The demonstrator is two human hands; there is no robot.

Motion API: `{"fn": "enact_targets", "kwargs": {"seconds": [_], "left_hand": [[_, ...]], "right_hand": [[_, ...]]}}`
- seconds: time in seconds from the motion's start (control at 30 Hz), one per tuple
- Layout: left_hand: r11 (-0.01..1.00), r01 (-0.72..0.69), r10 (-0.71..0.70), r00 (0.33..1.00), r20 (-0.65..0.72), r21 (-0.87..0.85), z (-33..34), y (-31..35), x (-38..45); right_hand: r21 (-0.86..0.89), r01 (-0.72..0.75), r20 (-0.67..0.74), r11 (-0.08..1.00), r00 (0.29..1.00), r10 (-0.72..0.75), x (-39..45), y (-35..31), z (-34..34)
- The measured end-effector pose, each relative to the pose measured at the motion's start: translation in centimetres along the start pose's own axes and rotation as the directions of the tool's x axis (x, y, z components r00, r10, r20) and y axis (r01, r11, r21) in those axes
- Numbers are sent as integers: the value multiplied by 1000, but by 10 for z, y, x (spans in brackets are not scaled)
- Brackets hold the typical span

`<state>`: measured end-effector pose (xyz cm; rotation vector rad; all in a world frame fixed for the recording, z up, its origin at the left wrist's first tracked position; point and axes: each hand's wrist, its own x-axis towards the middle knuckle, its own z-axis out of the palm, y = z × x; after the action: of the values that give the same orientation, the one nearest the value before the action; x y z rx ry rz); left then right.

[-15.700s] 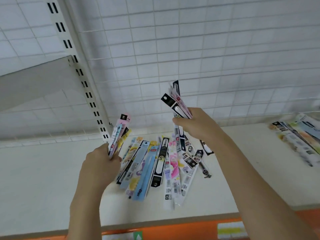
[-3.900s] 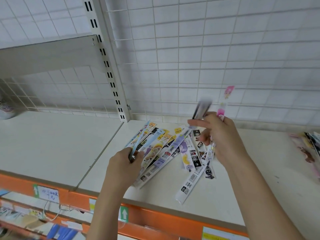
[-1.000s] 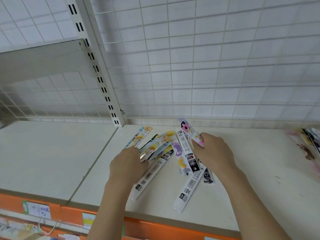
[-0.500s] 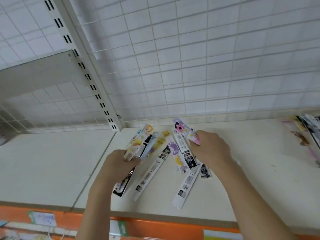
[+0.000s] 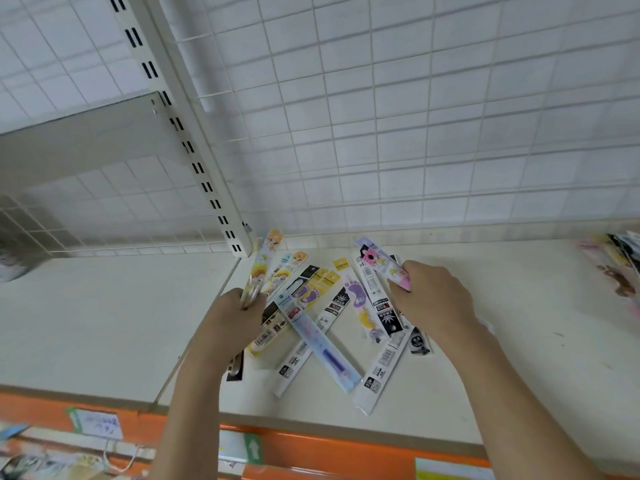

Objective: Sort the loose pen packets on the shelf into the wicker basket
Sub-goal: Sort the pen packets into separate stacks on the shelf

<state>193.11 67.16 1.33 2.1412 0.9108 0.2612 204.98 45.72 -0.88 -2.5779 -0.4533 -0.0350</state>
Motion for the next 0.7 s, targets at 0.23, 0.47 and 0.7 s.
{"fn": "enact_targets", "kwargs": {"seconds": [0.23, 0.47, 0.7], "left_hand": [[924, -96, 63, 993, 100, 371, 43, 12, -19], [911, -194, 113, 966, 233, 365, 39, 13, -13], [923, -208, 157, 972, 176, 323, 8, 16, -13]], "right_hand": [[-12, -29, -8, 1000, 1000, 28, 1, 1, 2], [-13, -19, -7, 1000, 1000, 19, 1, 2, 2], [8, -66, -61, 998, 996, 66, 5, 10, 1]]}}
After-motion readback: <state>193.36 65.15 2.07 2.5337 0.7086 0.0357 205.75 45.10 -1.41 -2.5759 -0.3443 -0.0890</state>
